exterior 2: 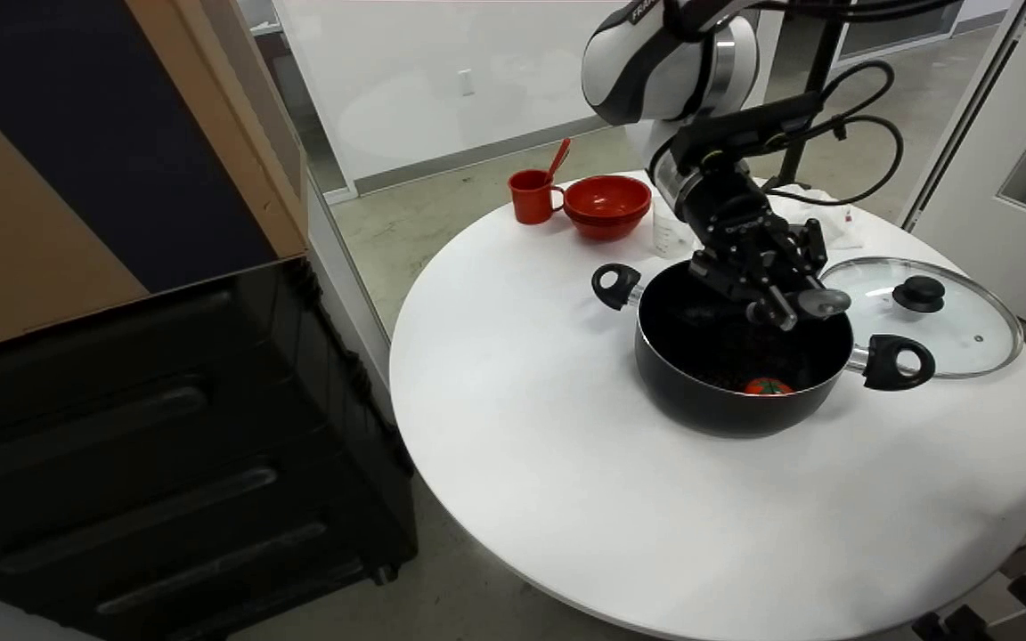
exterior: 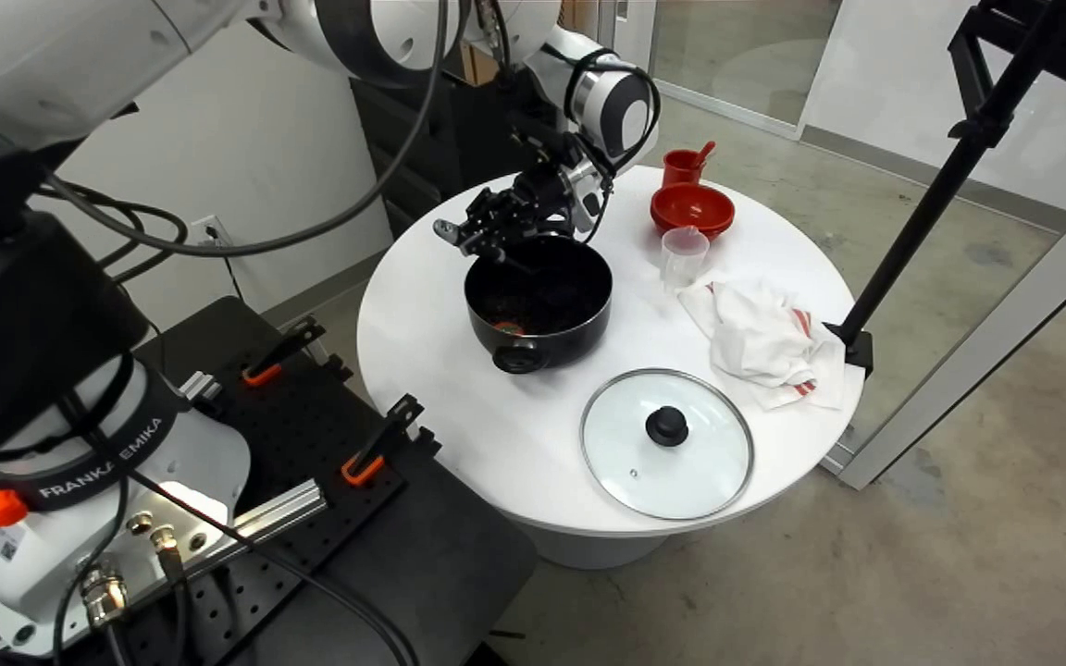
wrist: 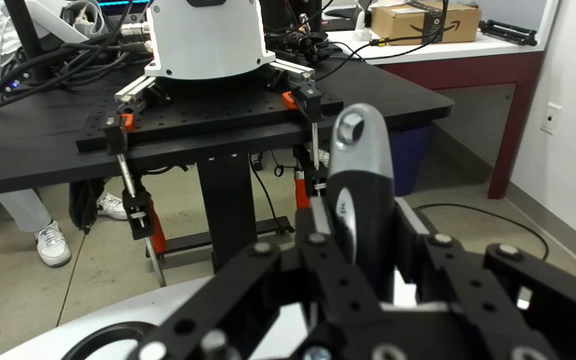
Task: Use the black serving spoon in the black pot to stir its contents
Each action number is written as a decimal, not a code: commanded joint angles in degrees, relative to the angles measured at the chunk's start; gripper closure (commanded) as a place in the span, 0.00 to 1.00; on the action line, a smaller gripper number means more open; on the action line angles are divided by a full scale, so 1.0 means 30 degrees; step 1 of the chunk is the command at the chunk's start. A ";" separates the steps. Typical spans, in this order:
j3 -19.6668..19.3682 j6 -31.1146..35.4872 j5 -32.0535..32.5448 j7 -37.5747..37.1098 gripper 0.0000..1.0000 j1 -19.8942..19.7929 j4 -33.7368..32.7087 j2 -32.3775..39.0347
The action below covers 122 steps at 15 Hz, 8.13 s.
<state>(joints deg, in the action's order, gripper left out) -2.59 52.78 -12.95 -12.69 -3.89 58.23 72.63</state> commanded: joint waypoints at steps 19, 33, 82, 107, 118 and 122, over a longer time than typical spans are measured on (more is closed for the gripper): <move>-0.0490 -0.3118 0.1477 0.3968 0.92 -0.0648 0.7578 -0.6573; -0.1923 -0.3027 0.2375 0.3151 0.92 -0.1802 0.8739 -0.5344; -0.0793 -0.1440 -0.3549 -0.1681 0.92 -0.1972 -0.1174 0.0726; 0.0430 -0.2216 0.4588 0.5096 0.92 0.1021 0.9281 -0.4817; -0.1031 -0.2771 0.1262 0.3639 0.92 -0.1652 0.7599 -0.4521; -0.1528 -0.2321 -0.0213 0.3768 0.92 -0.2613 0.6624 -0.3969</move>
<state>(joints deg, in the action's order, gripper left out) -6.49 45.93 -10.42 -0.92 -9.85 81.63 58.73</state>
